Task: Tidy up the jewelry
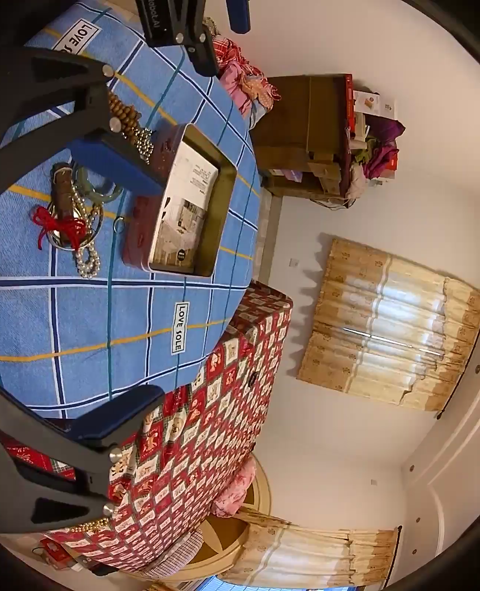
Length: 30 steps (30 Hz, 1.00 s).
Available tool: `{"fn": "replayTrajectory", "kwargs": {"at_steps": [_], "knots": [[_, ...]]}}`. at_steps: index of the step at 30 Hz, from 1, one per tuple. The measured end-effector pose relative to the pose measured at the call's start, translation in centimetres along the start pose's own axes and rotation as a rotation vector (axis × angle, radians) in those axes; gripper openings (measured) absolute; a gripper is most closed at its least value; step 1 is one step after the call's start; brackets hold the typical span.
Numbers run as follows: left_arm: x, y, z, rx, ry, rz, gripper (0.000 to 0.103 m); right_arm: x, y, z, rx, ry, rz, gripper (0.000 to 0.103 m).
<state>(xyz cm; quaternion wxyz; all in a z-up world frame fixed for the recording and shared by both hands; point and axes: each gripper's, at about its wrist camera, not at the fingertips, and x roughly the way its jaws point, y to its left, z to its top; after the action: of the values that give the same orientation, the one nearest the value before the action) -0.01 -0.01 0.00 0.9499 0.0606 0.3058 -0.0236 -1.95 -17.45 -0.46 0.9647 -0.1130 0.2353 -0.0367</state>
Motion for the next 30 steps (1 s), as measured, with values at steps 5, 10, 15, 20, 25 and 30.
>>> {"fn": "replayTrajectory", "kwargs": {"at_steps": [5,10,15,20,25,30], "knots": [[0.5,-0.9,-0.2,0.007,0.008,0.002,0.078,0.1,0.0,-0.1,0.005,0.010,0.005,0.103],[0.1,-0.9,-0.5,-0.001,0.001,-0.011,0.078,0.1,0.0,-0.1,0.003,0.011,0.004,0.103],[0.3,-0.3,-0.2,-0.008,0.004,-0.035,0.078,0.2,0.1,-0.2,0.004,0.009,0.004,0.103],[0.3,-0.1,0.0,-0.004,0.001,-0.040,0.078,0.1,0.1,-0.2,0.004,0.007,0.004,0.103],[0.2,-0.2,0.1,0.000,-0.001,-0.041,0.078,0.1,0.1,-0.1,0.006,0.005,0.004,0.103],[0.2,-0.4,-0.1,0.012,-0.004,-0.031,0.078,0.0,0.1,-0.1,0.004,0.005,0.004,0.103]]}}
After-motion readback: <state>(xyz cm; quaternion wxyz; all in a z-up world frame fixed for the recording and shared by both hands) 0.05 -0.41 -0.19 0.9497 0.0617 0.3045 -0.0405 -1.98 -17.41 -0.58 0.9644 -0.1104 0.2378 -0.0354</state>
